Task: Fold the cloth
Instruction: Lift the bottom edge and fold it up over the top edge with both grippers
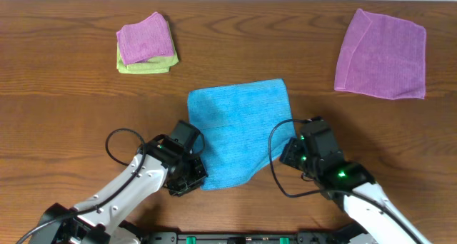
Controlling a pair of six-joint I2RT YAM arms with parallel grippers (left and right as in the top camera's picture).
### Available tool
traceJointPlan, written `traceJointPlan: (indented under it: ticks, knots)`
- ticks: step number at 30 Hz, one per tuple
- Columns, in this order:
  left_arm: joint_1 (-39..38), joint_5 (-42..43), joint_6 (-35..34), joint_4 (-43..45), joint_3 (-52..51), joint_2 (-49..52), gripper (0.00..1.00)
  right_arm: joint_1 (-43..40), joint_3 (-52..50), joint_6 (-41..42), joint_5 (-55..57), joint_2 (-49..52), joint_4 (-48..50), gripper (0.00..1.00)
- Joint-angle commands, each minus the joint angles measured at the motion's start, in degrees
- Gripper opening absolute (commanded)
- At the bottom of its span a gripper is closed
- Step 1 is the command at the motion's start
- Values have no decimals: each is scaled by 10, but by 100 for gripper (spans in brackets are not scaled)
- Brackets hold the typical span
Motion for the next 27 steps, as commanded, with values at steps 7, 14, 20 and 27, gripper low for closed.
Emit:
traceJointPlan:
  ticks: [7, 14, 20, 27]
  knots:
    - [47, 16, 17, -15, 48, -8, 6, 14, 8, -23, 29, 44, 53, 2]
    - [77, 21, 18, -13, 64, -8, 6, 14, 9, -30, 29, 44, 100, 2]
    - [110, 19, 26, -13, 90, -8, 6, 14, 18, -43, 52, 45, 133, 1]
    - [134, 14, 26, 20, 93, -7, 6, 11, 18, -45, 74, 70, 202, 2]
